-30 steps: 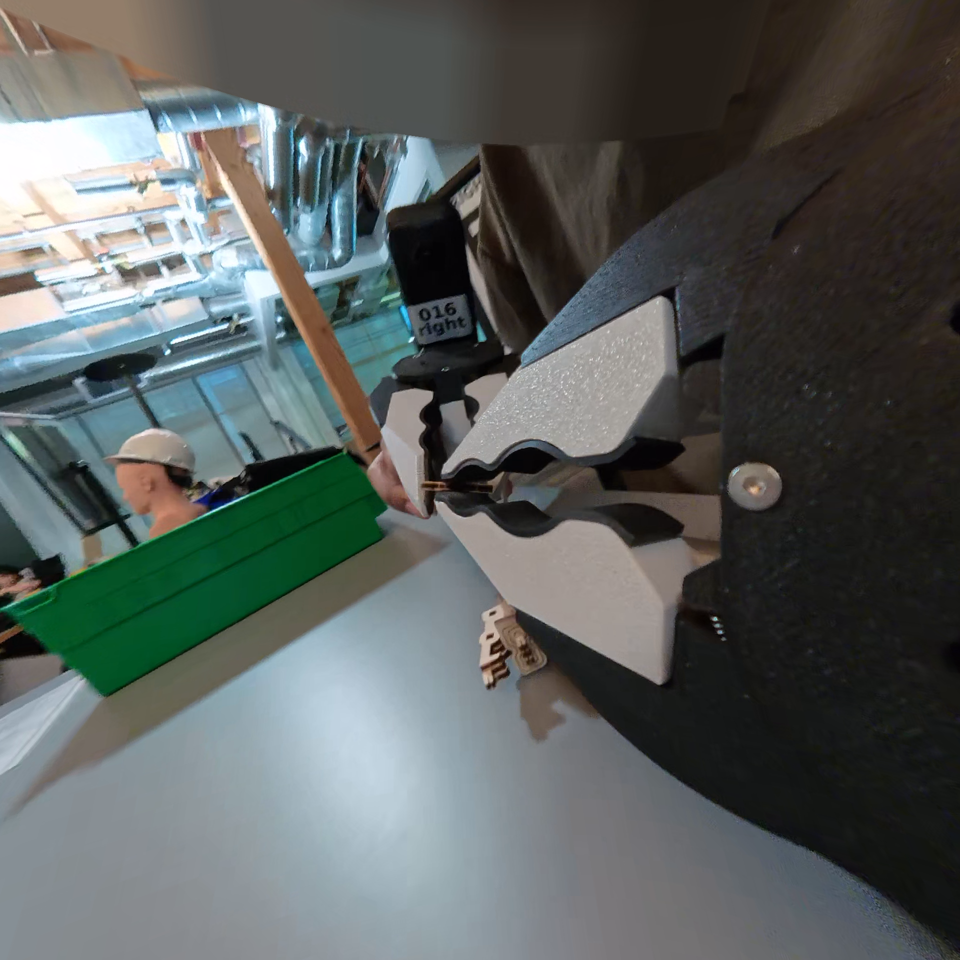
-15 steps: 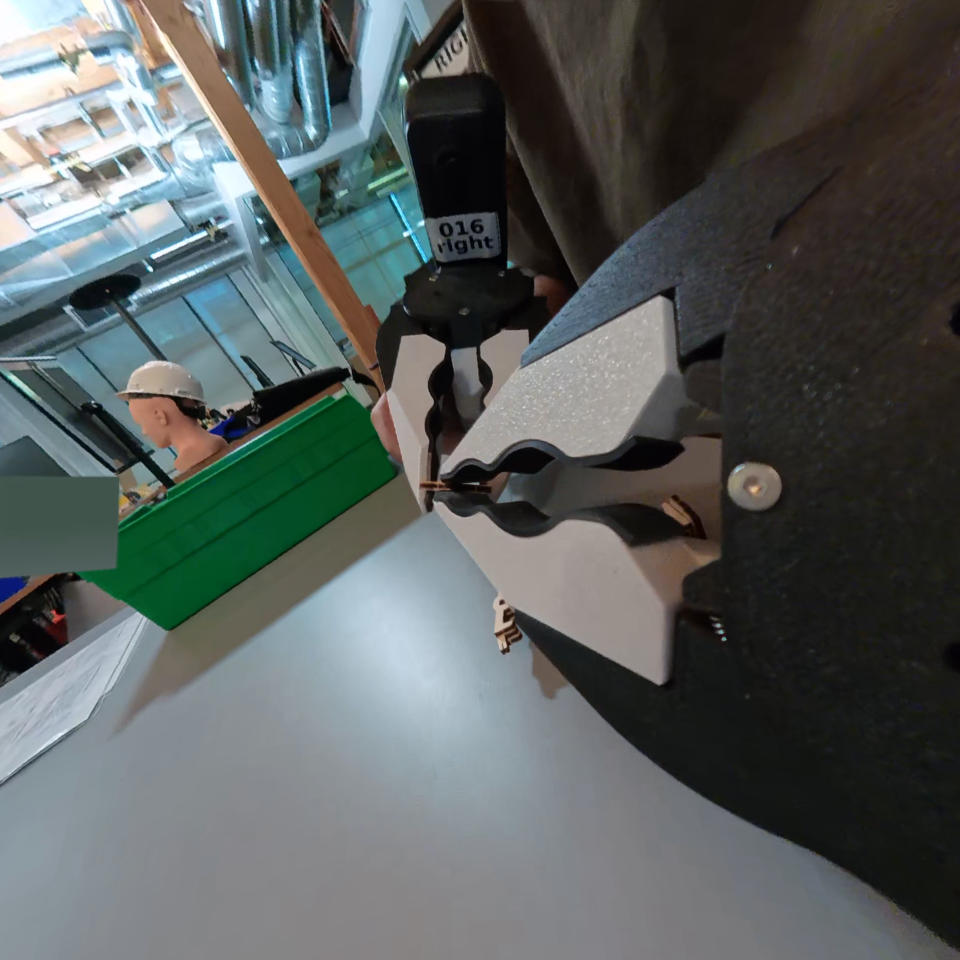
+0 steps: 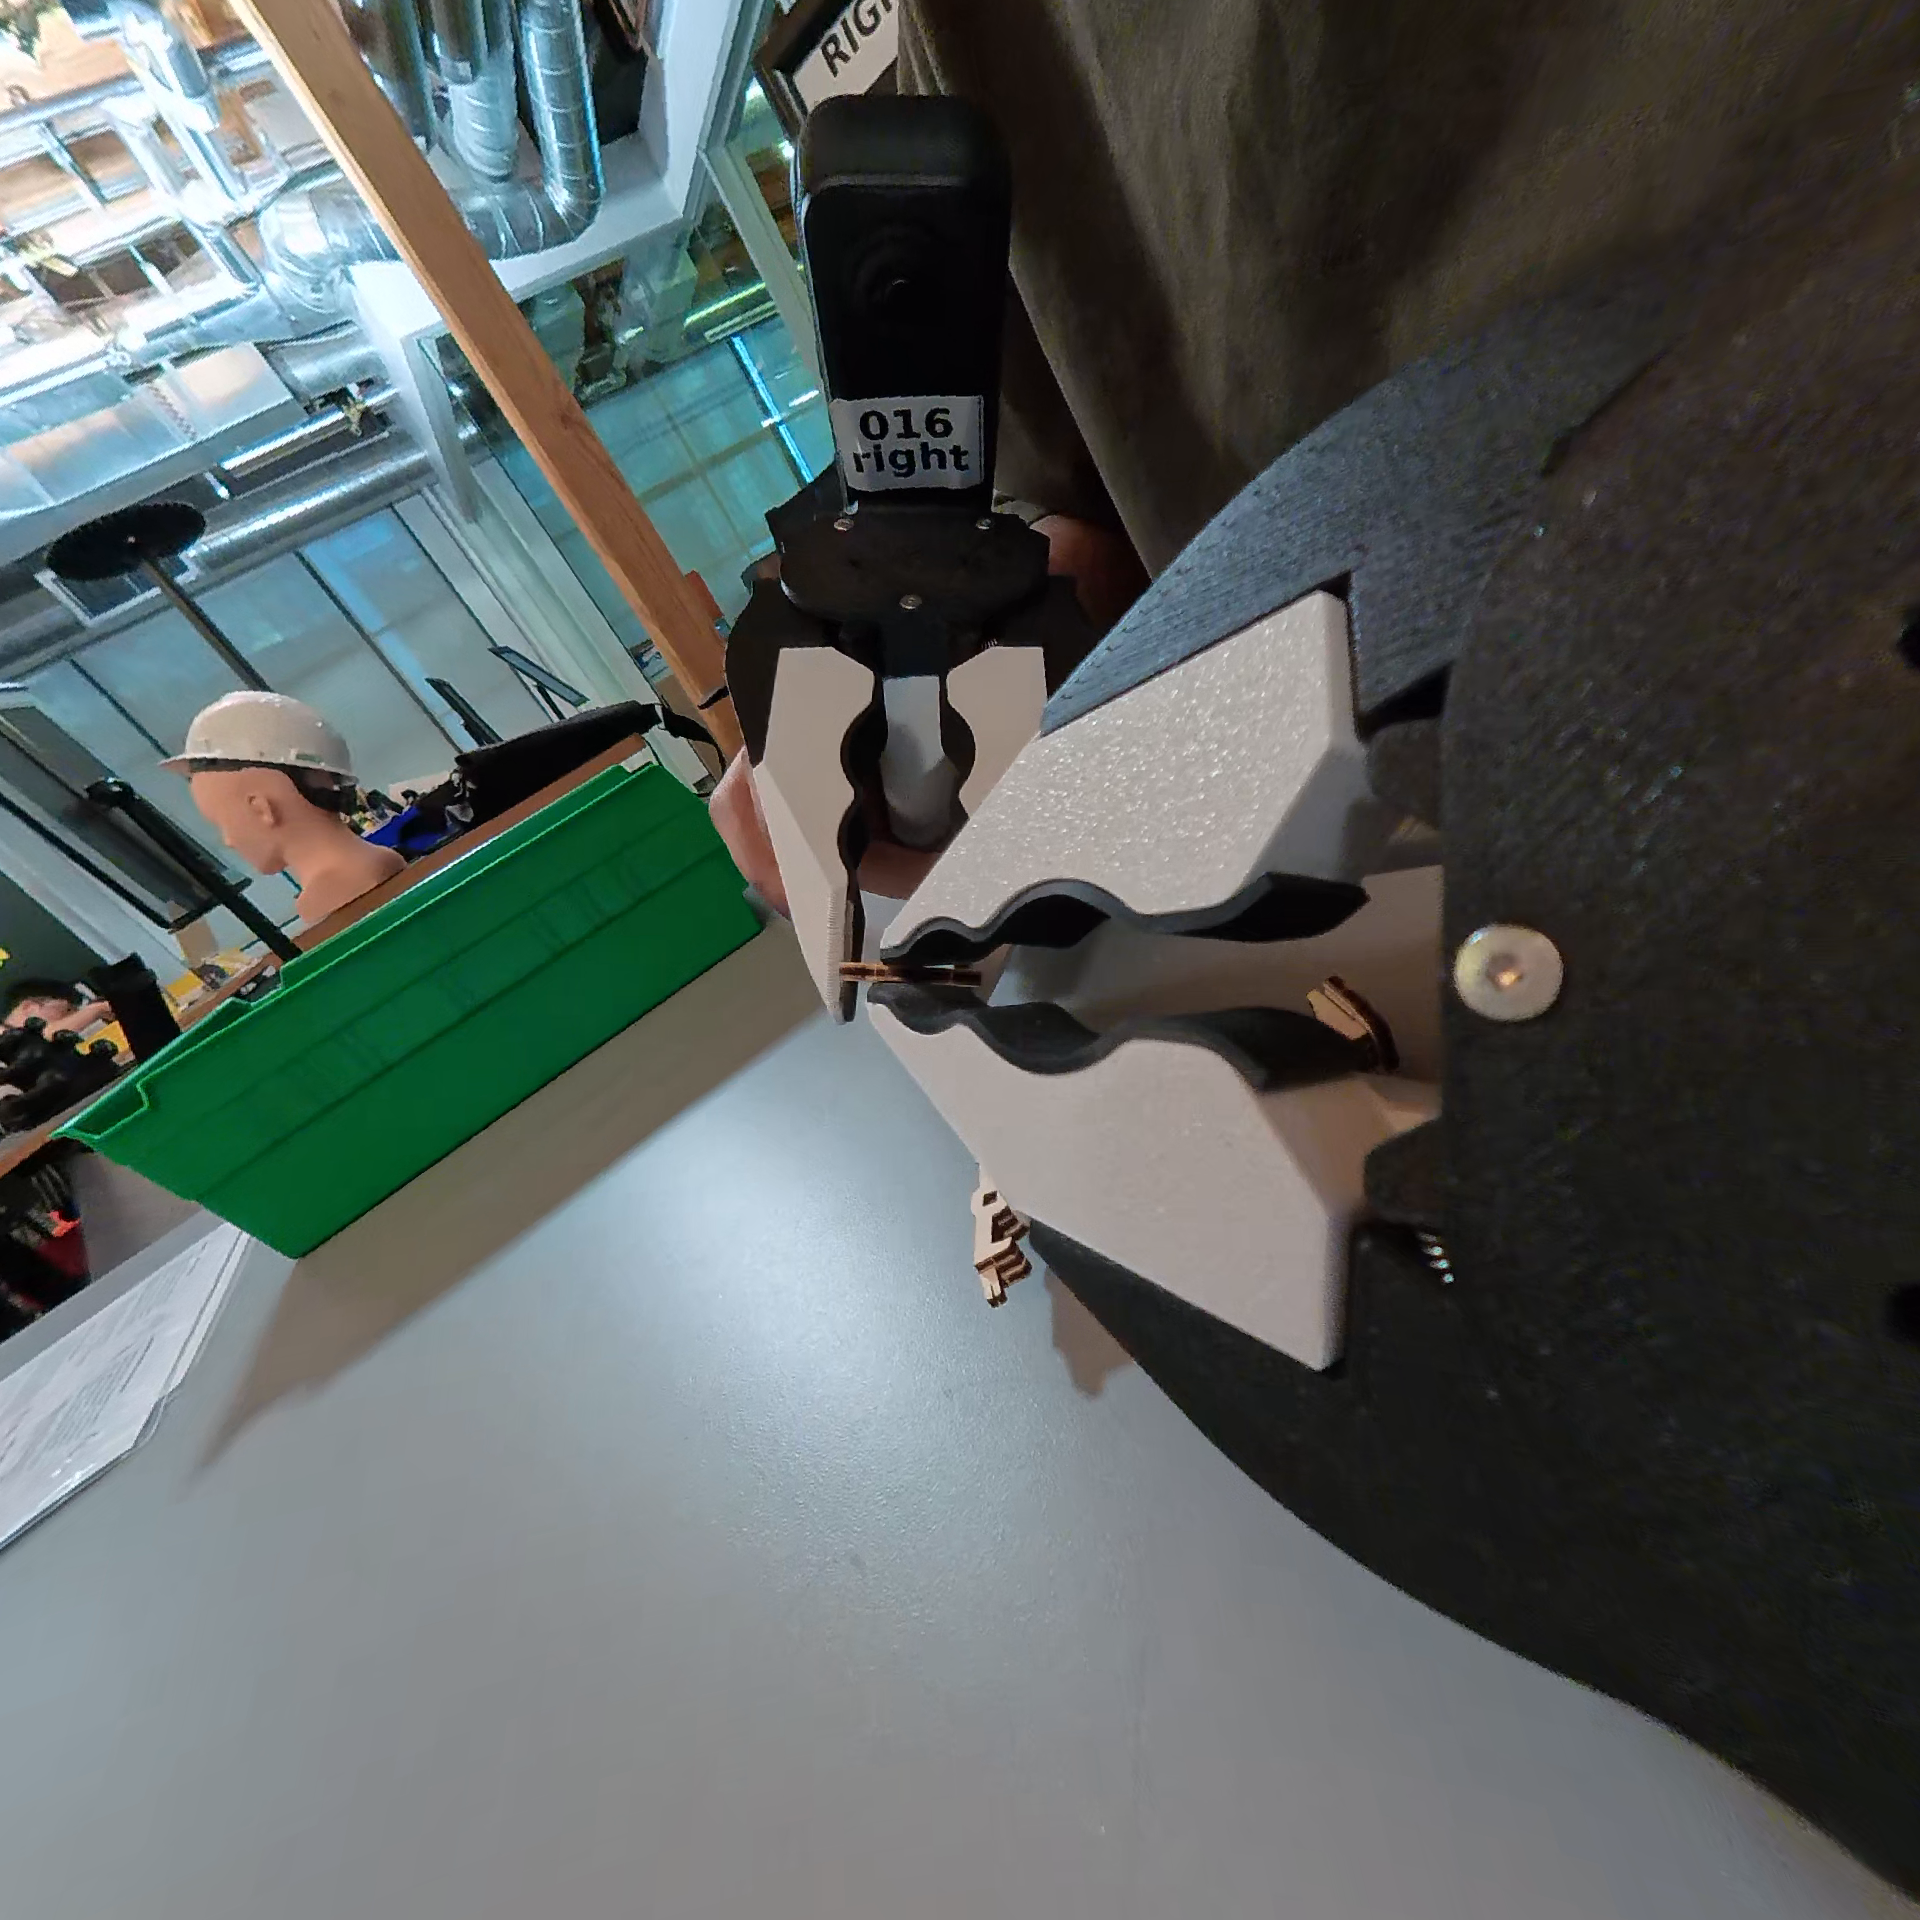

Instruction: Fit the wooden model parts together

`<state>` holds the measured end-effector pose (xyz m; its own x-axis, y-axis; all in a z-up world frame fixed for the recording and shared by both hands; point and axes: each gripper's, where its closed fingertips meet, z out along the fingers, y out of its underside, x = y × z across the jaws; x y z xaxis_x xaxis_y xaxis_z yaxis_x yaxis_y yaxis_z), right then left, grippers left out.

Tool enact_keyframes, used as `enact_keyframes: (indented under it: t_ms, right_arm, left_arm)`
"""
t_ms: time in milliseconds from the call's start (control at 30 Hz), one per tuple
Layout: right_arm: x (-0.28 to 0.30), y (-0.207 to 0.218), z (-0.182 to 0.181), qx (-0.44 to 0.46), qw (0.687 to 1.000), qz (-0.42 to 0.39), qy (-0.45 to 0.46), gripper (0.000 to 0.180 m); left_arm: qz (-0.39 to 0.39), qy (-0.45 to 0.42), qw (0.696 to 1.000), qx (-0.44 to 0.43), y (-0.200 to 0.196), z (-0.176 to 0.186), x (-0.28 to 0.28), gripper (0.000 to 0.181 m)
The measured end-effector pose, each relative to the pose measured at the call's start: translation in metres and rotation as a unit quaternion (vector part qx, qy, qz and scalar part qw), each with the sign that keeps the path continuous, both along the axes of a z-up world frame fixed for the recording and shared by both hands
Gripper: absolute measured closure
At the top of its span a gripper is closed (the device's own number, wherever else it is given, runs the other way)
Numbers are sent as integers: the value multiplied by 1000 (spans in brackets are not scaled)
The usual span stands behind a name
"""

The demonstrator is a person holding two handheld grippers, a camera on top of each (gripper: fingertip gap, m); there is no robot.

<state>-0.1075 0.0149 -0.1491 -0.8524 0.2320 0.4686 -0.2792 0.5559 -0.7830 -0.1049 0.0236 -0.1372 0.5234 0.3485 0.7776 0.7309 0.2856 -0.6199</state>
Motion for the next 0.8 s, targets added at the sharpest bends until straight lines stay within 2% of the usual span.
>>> enact_keyframes:
  t_ms: [200, 400, 500, 600, 700, 800]
  right_arm:
    - [2, 1, -1, 17, 999, 6, 28, 160]
    - [5, 5, 3, 7, 1000, 20, -10, 161]
    - [1, 10, 2, 13, 1000, 17, -21, 161]
    - [6, 9, 0, 9, 997, 32, -63, 161]
    - [12, 4, 2, 7, 996, 46, -73, 161]
    - [14, 4, 0, 21, 997, 50, -59, 161]
  left_arm:
    - [-7, 6, 1000, -11, 2, -1, 2, 181]
    - [-23, 12, 1000, 6, 4, 3, 6, 180]
    - [-14, 19, 1000, 14, -2, 8, 3, 169]
    - [-15, 29, 999, 6, -7, 8, 1, 168]
    - [-39, 17, 999, 7, -1, 5, 7, 169]
    - [-53, 1, 998, 18, 2, 4, 11, 180]
